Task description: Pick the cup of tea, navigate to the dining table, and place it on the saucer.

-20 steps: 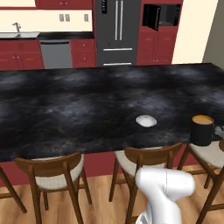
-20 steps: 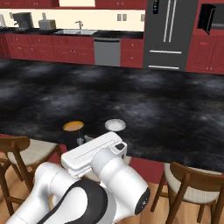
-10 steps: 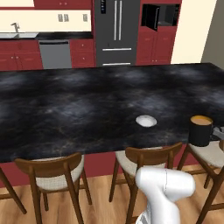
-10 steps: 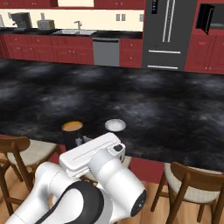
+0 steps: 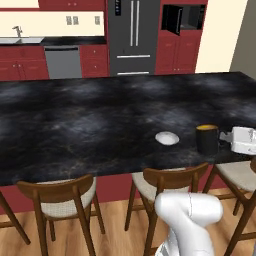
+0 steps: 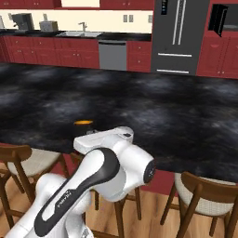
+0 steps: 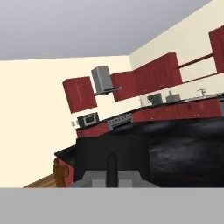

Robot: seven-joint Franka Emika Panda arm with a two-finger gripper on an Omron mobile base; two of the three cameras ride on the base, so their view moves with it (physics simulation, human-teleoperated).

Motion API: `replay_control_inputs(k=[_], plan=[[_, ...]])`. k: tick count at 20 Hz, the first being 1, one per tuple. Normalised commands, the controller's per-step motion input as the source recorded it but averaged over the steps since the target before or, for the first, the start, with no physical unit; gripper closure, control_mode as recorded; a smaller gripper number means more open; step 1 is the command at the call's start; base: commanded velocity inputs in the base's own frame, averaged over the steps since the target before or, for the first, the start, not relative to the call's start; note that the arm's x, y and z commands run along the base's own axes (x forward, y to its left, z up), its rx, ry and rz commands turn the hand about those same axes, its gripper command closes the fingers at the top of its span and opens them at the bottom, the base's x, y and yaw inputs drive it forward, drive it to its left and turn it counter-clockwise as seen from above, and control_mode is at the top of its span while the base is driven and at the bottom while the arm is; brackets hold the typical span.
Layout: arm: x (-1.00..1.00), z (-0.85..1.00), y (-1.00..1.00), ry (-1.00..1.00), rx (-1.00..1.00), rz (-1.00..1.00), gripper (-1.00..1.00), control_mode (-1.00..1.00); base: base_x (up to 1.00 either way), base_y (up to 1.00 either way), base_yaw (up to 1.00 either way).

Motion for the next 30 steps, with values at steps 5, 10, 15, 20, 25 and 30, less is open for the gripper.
replay_control_inputs(k=[5, 10, 15, 20, 25, 30], plan=[[1.00, -0.16, -0.22, 0.37, 0.00, 0.18, 1.00, -1.00, 0.00, 0.00, 0.00], [1.00, -0.10, -0.29, -0.04, 0.03, 0.32, 1.00, -1.00, 0.00, 0.00, 0.00], [1.00, -0.21, -0.36, -0.18, 0.10, 0.37, 1.00, -1.00, 0.00, 0.00, 0.00], [0.93, -0.31, -0.35, -0.22, 0.05, 0.27, 1.00, -1.00, 0.00, 0.00, 0.00], [0.14, -0.02, -0.07, -0.39, 0.02, 0.06, 1.00, -1.00, 0.00, 0.00, 0.00], [0.07, -0.24, -0.06, -0.07, 0.12, -0.02, 1.00, -1.00, 0.00, 0.00, 0.00]])
